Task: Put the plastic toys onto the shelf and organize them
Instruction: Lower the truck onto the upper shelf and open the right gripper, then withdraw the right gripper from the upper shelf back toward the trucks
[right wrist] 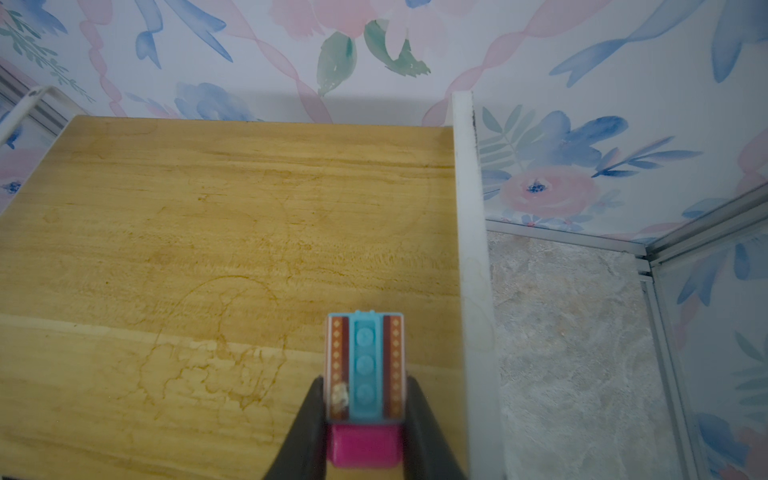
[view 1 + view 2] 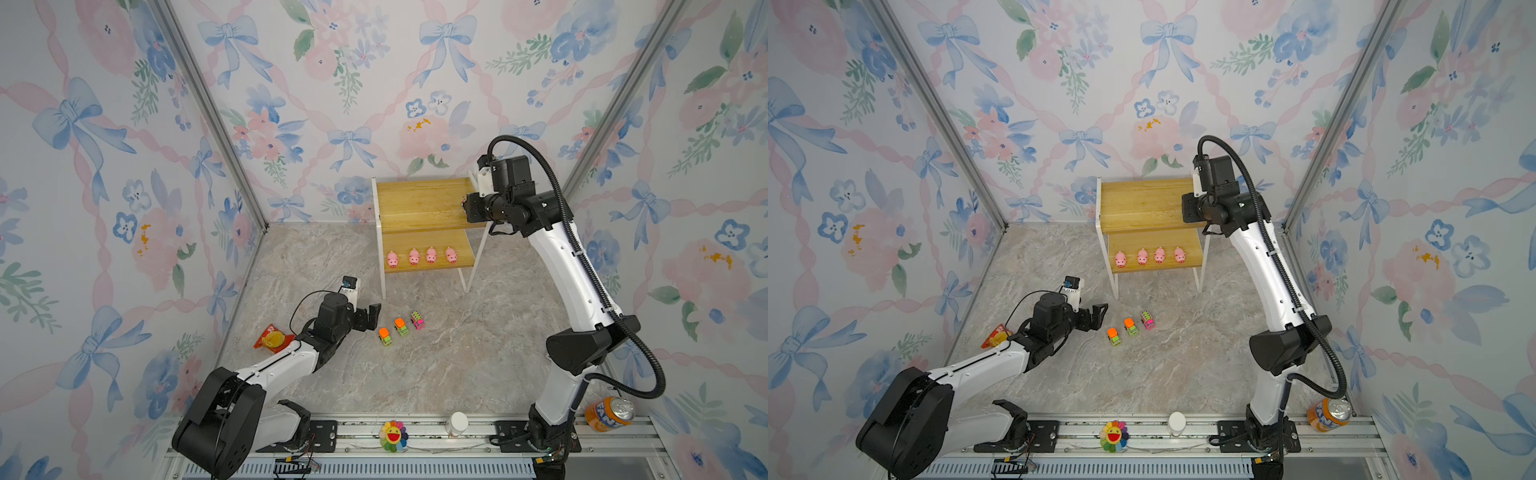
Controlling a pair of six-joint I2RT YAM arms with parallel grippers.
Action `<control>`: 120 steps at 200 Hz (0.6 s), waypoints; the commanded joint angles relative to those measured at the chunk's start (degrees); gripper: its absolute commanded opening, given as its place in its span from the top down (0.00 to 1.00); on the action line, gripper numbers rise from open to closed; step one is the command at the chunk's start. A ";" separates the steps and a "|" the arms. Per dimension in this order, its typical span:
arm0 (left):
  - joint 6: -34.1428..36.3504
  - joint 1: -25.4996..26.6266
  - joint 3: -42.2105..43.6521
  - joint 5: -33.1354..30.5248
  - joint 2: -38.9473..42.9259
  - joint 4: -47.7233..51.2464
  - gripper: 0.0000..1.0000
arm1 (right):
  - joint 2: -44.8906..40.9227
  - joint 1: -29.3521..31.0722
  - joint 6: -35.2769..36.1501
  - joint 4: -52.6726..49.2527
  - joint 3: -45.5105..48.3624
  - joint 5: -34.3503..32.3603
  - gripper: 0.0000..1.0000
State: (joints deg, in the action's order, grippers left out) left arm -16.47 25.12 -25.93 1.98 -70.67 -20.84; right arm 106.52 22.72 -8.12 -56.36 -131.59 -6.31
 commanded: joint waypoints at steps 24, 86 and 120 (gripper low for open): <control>1.26 0.36 -0.79 -0.45 -0.50 0.57 0.02 | 1.23 1.34 0.53 0.28 -0.11 -1.62 0.74; 1.17 0.39 -0.61 -0.70 -0.44 0.59 0.02 | 0.17 1.58 1.12 0.46 0.02 -2.75 0.56; 1.18 0.46 -0.58 -0.69 -0.42 0.56 0.02 | -1.45 2.48 2.14 -0.87 -2.82 -3.95 0.44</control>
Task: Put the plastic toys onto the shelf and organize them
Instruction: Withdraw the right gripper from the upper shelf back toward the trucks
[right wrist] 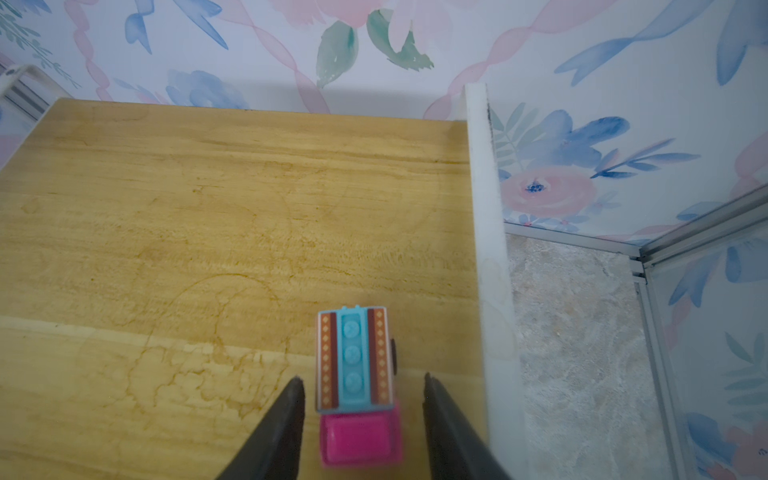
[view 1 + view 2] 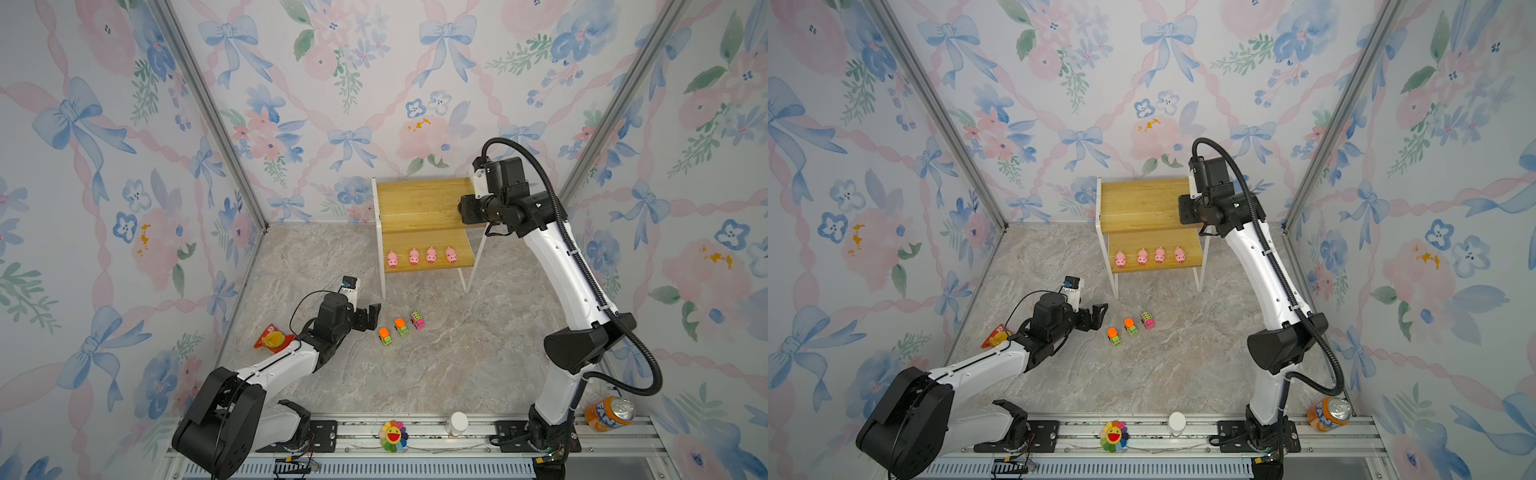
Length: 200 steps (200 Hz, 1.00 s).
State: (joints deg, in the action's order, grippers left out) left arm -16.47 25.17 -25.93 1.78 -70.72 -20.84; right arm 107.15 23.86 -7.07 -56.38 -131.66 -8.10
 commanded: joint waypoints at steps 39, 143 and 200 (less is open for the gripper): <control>1.10 0.42 -0.19 -0.82 -0.14 0.60 0.02 | -7.25 5.43 3.42 -4.82 -5.24 -6.17 0.38; 1.17 0.50 1.31 -0.54 -0.59 0.58 0.02 | -41.57 16.90 -7.05 21.47 66.72 0.54 0.39; 1.00 0.63 1.41 -0.77 -1.26 0.52 0.02 | -36.68 22.91 -9.58 34.66 80.06 0.42 0.39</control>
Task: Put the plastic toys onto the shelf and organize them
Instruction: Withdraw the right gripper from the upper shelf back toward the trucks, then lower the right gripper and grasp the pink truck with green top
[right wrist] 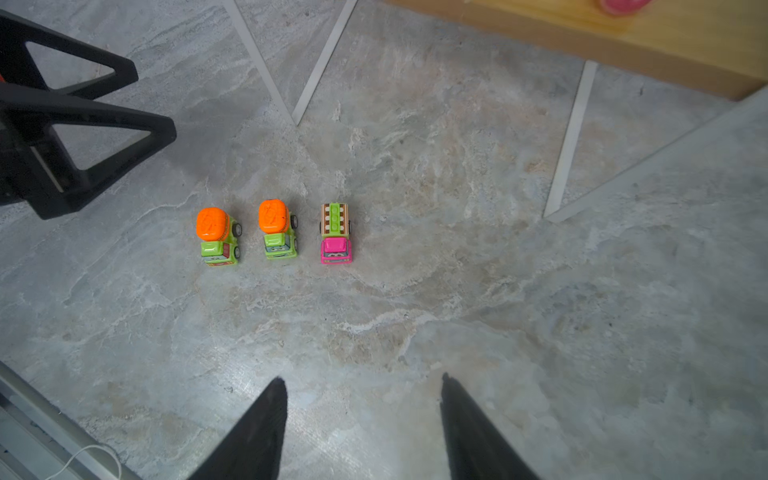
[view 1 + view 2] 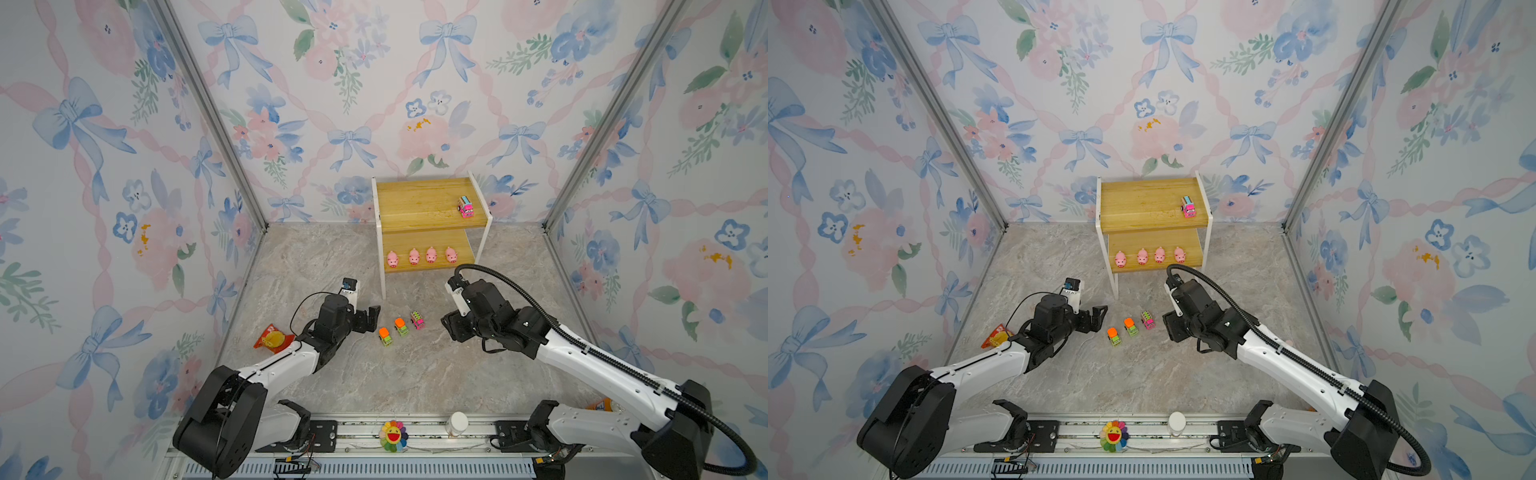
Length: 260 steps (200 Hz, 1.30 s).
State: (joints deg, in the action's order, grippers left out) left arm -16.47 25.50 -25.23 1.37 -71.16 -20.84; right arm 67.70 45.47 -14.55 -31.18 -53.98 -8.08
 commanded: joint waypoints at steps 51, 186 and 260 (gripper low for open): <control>0.30 0.71 0.82 -0.05 -2.35 -0.78 0.02 | 15.63 2.30 3.10 20.78 4.36 5.51 0.44; 0.33 1.05 -0.21 -1.37 -4.50 -1.11 0.02 | 32.33 -1.86 5.14 24.34 -2.23 8.95 0.47; 0.30 1.13 -1.40 -0.97 -6.40 -1.12 0.02 | 34.61 -3.03 5.52 25.90 -3.30 10.11 0.48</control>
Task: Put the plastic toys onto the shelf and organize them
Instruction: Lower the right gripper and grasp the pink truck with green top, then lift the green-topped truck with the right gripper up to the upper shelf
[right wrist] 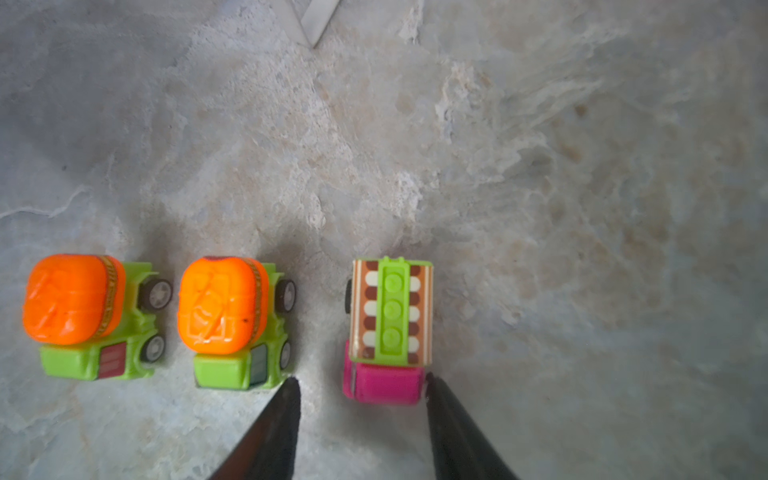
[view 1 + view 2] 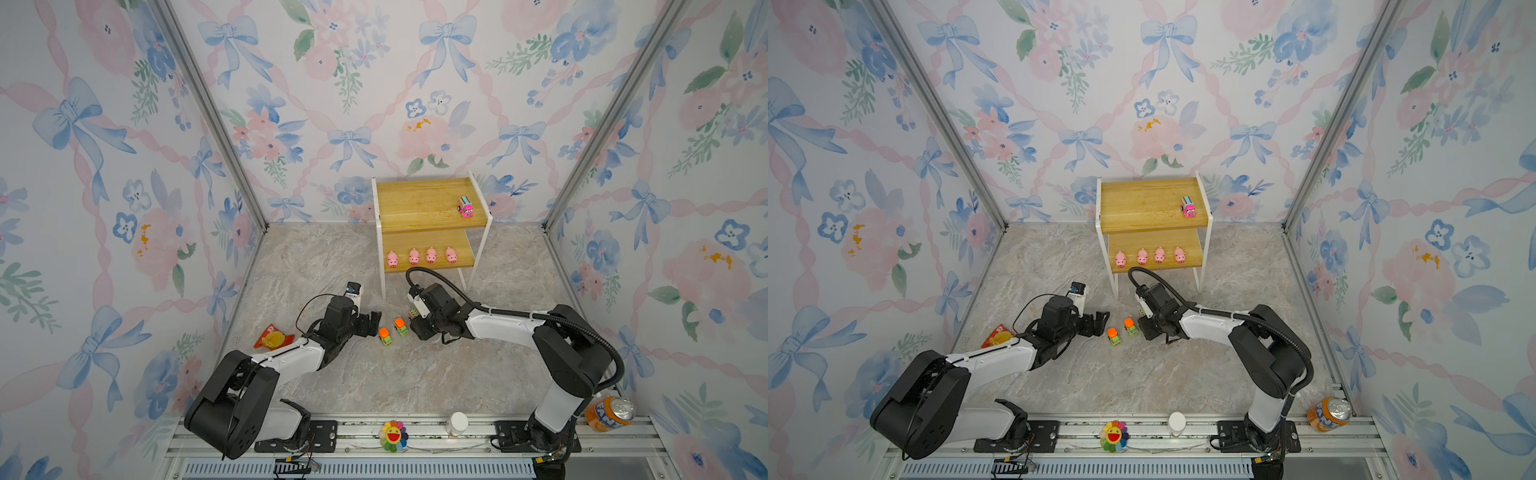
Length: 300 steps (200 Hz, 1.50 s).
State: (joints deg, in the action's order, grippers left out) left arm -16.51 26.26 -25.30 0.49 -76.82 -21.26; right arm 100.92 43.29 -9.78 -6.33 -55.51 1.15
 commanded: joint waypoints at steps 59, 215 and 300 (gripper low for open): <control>0.43 0.37 -1.52 -0.23 -0.71 -0.66 0.02 | 3.16 -2.54 1.08 2.23 -2.79 1.85 0.50; 0.43 0.46 -1.89 -0.41 -1.43 -0.63 0.02 | 3.28 -3.10 1.08 2.73 -3.73 3.11 0.75; 0.86 0.47 -1.79 -0.16 -0.63 -0.63 0.02 | -10.64 1.21 2.35 -20.33 -13.73 2.64 0.83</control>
State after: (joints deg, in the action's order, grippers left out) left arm -16.49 26.30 -26.04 0.49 -77.65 -21.28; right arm 96.18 42.48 -8.49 -15.46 -62.39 4.25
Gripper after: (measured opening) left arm 0.979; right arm 0.278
